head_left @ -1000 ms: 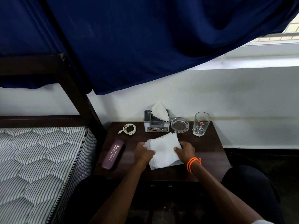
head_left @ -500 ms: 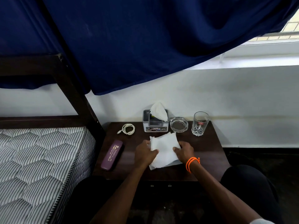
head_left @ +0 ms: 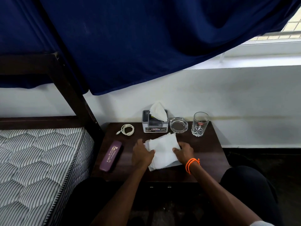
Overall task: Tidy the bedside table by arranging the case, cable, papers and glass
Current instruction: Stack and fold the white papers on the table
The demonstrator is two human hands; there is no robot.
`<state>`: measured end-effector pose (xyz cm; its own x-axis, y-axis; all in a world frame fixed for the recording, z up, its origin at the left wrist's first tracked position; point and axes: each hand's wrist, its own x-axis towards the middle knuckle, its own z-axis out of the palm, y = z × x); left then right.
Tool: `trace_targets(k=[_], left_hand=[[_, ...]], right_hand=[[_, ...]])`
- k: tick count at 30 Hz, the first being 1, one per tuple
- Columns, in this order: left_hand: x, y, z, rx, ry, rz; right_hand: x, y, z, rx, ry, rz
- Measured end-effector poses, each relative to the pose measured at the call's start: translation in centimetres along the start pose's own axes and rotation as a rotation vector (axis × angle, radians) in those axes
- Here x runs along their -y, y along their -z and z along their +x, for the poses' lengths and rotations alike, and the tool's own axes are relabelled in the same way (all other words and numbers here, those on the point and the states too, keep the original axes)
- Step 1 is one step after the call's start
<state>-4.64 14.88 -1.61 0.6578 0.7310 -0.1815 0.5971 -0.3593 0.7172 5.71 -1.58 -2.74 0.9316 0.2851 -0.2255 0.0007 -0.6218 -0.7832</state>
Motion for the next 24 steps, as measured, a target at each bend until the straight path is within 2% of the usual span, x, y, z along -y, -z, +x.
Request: trace_targets(k=[4,11,16,21,24], left_hand=[[0.28,-0.19,0.46,0.045,0.095,-0.096],[0.05,-0.64,0.73,0.078,0.148,-0.276],[-0.3,-0.68,0.36,0.094,0.117,-0.26],[-0.2,-0.8,0.12,0.05,0.157,-0.272],[-0.37,-0.73,-0.06,0.077,0.182,-0.307]], right_hand=[[-0.03,-0.01,0.01,0.0,0.009,-0.007],[-0.16,-0.16,0.13,-0.004,0.008,-0.02],[-0.09,-0.1,0.21,-0.005,0.009,-0.025],[-0.1,-0.17,0.2,-0.002,0.007,-0.012],[-0.15,-0.15,0.2,-0.003,0.009,0.023]])
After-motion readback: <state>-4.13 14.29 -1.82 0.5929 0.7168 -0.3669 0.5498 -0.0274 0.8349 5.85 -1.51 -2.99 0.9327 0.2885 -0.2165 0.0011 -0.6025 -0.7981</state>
